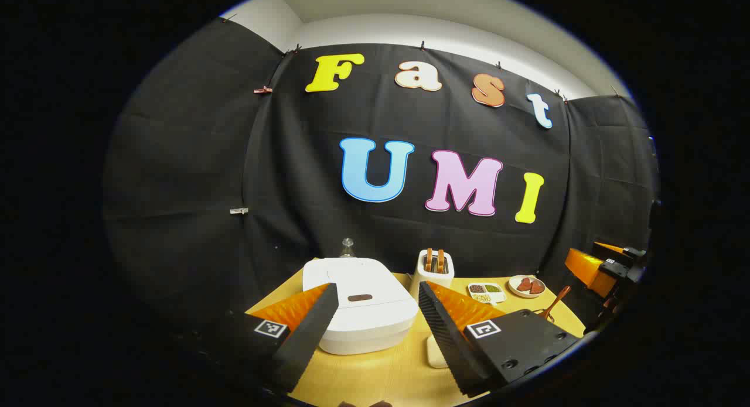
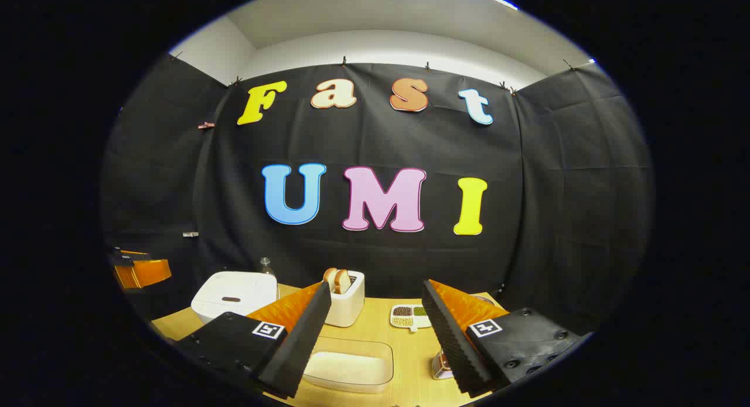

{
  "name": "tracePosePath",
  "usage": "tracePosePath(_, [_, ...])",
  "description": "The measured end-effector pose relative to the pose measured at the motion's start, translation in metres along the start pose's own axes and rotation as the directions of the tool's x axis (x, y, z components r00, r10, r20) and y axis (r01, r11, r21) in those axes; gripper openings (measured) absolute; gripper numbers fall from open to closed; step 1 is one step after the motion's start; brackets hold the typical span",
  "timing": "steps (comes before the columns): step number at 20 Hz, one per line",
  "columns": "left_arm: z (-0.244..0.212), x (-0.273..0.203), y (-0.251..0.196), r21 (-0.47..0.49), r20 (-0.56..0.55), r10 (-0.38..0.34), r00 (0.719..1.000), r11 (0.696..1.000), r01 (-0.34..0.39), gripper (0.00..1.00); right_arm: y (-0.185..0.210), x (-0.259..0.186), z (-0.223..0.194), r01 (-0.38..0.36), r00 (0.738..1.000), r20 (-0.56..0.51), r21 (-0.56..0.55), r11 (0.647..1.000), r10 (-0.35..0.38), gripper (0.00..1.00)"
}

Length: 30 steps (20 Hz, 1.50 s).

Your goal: Close the left gripper, press the button to open the rice cooker; take a wooden spoon from the chopstick holder with the right hand, scoop a spoonful of rice and pour it into the rice cooker, then put the wooden spoon back into the chopstick holder.

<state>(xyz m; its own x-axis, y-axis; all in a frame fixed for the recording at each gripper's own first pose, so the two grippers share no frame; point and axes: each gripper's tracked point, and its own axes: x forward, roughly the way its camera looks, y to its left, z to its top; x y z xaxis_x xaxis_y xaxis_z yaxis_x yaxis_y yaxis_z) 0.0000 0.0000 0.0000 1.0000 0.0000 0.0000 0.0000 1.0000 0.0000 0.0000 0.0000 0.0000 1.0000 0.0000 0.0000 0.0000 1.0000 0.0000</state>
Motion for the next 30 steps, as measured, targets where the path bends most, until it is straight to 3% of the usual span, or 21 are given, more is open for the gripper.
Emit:
tracePosePath(20, [-0.009,0.029,-0.033,0.041,-0.027,-0.101,0.994,0.994,0.102,0.96,-0.051,-0.008,-0.013,0.103,0.995,-0.021,0.031,0.994,-0.102,0.98])
tracePosePath(30, [-0.004,0.077,-0.011,0.035,-0.068,-0.043,0.997,0.998,0.046,0.95,-0.08,-0.022,-0.039,0.148,0.986,-0.087,0.077,0.986,-0.141,0.98])
